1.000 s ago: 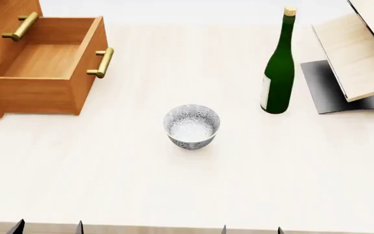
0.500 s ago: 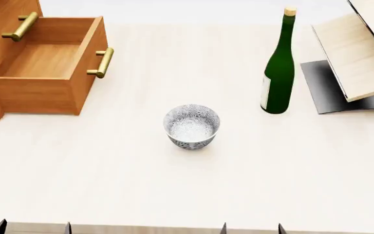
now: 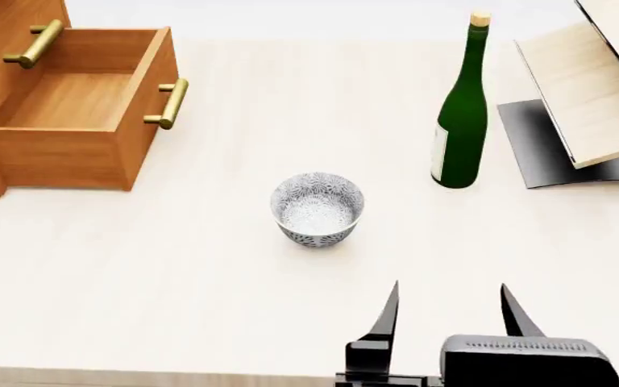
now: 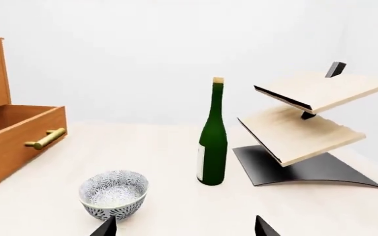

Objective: Put the bowl in the bottom drawer of the cabinet and close it.

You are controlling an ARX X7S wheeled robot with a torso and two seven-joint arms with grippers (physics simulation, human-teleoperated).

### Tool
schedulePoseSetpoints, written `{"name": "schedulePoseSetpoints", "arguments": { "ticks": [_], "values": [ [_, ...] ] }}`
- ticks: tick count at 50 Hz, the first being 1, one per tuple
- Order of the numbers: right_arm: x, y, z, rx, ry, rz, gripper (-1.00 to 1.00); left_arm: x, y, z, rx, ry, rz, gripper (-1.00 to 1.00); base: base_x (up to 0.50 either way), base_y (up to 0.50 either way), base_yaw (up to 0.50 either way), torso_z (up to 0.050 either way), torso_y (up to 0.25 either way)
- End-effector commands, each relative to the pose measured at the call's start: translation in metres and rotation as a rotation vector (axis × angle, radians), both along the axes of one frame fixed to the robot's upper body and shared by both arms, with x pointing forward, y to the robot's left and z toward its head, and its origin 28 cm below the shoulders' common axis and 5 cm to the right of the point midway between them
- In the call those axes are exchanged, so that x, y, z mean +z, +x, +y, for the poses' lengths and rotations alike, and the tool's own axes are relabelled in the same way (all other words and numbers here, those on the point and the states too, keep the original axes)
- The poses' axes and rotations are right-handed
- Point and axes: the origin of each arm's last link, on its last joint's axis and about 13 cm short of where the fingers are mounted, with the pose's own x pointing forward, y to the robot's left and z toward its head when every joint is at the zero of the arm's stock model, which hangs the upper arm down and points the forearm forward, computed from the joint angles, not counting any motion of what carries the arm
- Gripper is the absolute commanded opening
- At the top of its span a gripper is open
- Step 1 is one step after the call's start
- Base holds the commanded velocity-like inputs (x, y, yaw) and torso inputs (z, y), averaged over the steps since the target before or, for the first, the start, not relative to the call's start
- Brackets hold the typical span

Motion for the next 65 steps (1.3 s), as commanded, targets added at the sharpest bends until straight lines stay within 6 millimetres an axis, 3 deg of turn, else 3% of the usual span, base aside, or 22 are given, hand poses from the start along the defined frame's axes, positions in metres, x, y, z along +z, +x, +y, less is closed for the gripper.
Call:
{"name": "schedulePoseSetpoints", "arguments": {
  "ticks": [1, 6, 17, 65],
  "values": [
    [0.041, -0.01, -0.001, 0.007, -0.009, -0.089, 1.0, -0.005, -0.006, 0.001, -0.004, -0.033, 0.017, 1.0, 0.0, 0.0, 0.0, 0.0, 0.0],
    [0.055, -0.008, -0.002, 0.009, -0.003, -0.119, 1.0, -0.005, -0.006, 0.0, -0.021, -0.038, 0.018, 1.0, 0.0, 0.0, 0.0, 0.0, 0.0],
    [0.066, -0.004, -0.004, -0.008, 0.009, -0.139, 1.0, -0.006, -0.007, 0.0, -0.037, -0.038, 0.019, 1.0, 0.0, 0.0, 0.0, 0.0, 0.0],
    [0.059, -0.005, -0.002, 0.023, 0.017, -0.139, 1.0, -0.005, -0.009, -0.001, -0.058, -0.024, 0.011, 1.0, 0.0, 0.12, 0.0, 0.0, 0.0]
  ]
}}
